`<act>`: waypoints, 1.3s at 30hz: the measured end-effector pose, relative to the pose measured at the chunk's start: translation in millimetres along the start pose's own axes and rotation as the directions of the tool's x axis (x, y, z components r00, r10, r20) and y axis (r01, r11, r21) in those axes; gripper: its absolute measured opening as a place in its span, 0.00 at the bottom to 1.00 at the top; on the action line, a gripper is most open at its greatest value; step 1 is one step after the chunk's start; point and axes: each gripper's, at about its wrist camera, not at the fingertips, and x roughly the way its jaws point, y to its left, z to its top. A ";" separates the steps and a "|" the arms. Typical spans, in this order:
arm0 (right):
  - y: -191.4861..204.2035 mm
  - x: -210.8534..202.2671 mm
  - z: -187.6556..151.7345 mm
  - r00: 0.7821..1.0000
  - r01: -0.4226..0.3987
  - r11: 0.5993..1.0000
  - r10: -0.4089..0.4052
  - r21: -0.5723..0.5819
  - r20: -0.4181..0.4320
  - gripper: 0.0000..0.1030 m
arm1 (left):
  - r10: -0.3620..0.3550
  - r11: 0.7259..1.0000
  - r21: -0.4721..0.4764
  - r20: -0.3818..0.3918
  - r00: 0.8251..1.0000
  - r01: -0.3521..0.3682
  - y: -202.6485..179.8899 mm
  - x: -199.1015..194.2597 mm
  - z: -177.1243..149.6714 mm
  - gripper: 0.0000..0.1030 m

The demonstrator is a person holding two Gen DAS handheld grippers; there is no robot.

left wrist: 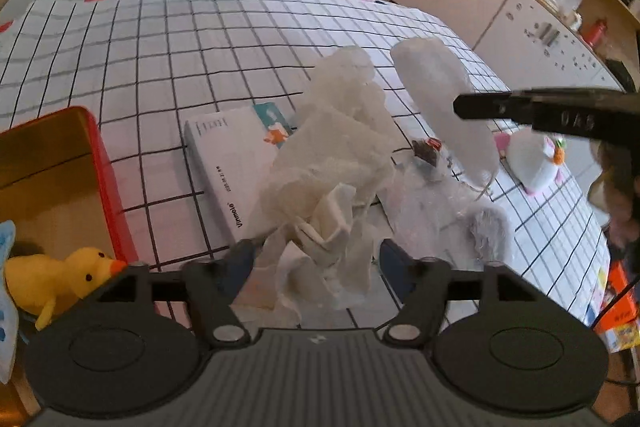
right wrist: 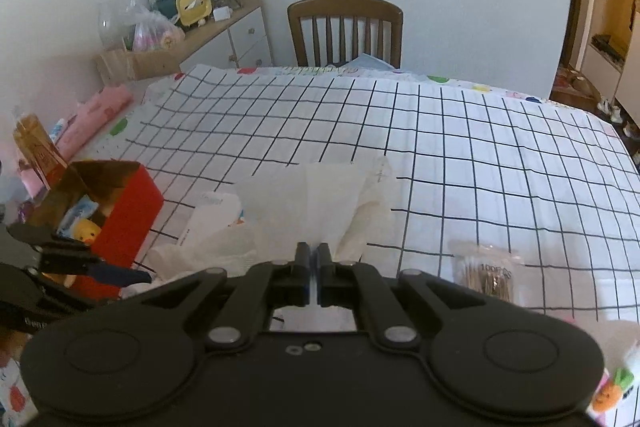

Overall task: Organize soft objects
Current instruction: 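Lift the cloth and plastic bag and carry them toward the red tin box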

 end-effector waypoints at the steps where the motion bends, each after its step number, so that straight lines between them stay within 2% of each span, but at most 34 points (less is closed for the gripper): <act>1: -0.4 -2.6 -0.3 1.000 0.001 1.000 -0.001 0.004 0.002 0.02 | 0.006 1.000 0.025 -0.010 1.000 -0.006 -3.1 2.3 -1.2 0.68; 6: 2.9 -16.0 -4.6 1.000 -0.004 1.000 0.004 0.019 0.007 0.03 | 0.039 0.994 0.106 -0.030 0.999 -0.036 -18.5 7.7 -9.9 0.66; 7: 3.6 -18.2 -5.7 1.000 -0.003 1.000 0.003 0.017 0.008 0.03 | 0.050 0.991 0.125 -0.030 0.998 -0.046 -21.1 8.5 -10.9 0.62; 11: 5.9 -26.9 -8.8 1.000 -0.001 1.000 0.001 0.024 0.006 0.03 | 0.063 0.988 0.141 -0.040 0.997 -0.057 -23.2 13.6 -11.4 0.33; 13: 6.8 -32.3 -11.6 1.000 -0.003 1.000 0.003 0.029 0.008 0.03 | 0.072 0.989 0.133 -0.037 0.997 -0.066 -20.2 15.1 -11.0 0.30; 16: 7.4 -40.2 -14.0 1.000 0.003 1.000 -0.004 0.027 0.014 0.03 | 0.067 0.991 0.118 -0.032 0.997 -0.063 -15.0 14.3 -10.6 0.17; 19: 5.3 -50.3 -16.4 0.999 0.026 0.999 -0.027 0.031 0.024 0.03 | 0.067 0.992 0.112 -0.008 0.998 -0.066 -12.9 6.3 -11.9 0.11; 26: 1.8 -73.9 -22.4 0.998 0.027 0.996 -0.032 0.085 0.059 0.03 | 0.035 0.998 0.059 0.058 0.998 -0.038 -5.0 -29.8 -10.6 0.10; 32: 17.4 -81.1 -23.8 0.997 -0.013 0.995 0.005 0.097 0.081 0.03 | 0.002 0.999 0.032 0.117 0.993 -0.006 -1.5 -68.5 -6.6 0.10; 39: 45.7 -74.7 -15.8 0.994 -0.076 0.992 0.067 0.103 0.090 0.03 | 0.022 1.000 0.016 0.151 0.988 -0.024 11.0 -101.2 -4.3 0.10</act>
